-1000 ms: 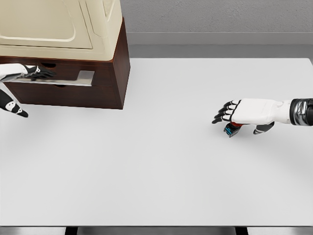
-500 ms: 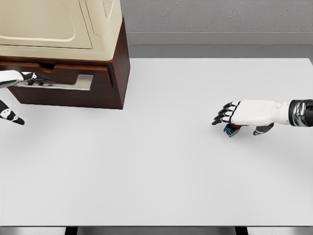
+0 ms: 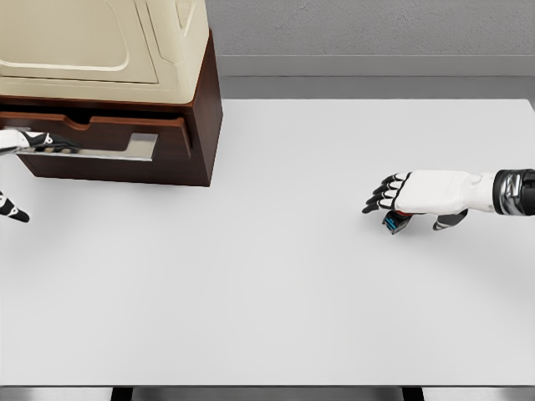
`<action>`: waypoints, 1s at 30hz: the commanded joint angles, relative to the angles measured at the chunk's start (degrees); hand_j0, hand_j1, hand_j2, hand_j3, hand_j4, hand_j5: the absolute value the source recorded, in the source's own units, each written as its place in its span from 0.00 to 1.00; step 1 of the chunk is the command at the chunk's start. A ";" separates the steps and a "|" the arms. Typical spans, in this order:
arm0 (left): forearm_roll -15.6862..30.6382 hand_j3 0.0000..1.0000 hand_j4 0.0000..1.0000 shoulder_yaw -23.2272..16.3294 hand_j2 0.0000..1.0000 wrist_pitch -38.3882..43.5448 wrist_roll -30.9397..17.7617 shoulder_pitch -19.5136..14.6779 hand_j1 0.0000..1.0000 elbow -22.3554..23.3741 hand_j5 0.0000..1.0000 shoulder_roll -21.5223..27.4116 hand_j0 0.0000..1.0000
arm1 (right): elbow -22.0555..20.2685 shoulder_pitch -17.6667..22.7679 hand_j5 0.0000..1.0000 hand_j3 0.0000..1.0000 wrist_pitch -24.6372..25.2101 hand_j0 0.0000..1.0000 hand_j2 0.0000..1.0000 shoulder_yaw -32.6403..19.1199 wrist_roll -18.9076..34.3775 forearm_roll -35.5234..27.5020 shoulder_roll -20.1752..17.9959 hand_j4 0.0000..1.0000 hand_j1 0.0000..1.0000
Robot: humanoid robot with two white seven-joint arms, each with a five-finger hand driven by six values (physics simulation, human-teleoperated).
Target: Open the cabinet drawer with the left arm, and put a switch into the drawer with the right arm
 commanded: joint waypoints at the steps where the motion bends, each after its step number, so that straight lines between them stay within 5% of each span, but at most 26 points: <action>1: -0.49 1.00 1.00 -0.15 1.00 -0.73 -0.02 0.26 1.00 0.13 1.00 0.67 1.00 | 0.00 0.00 1.00 1.00 0.13 1.00 1.00 0.04 -0.02 -0.19 -0.08 1.00 1.00; 30: 2.23 1.00 1.00 -2.08 1.00 -8.99 -0.02 1.58 1.00 -1.45 1.00 6.74 1.00 | 0.00 0.00 1.00 1.00 0.13 1.00 1.00 0.04 -0.02 -0.19 -0.08 1.00 1.00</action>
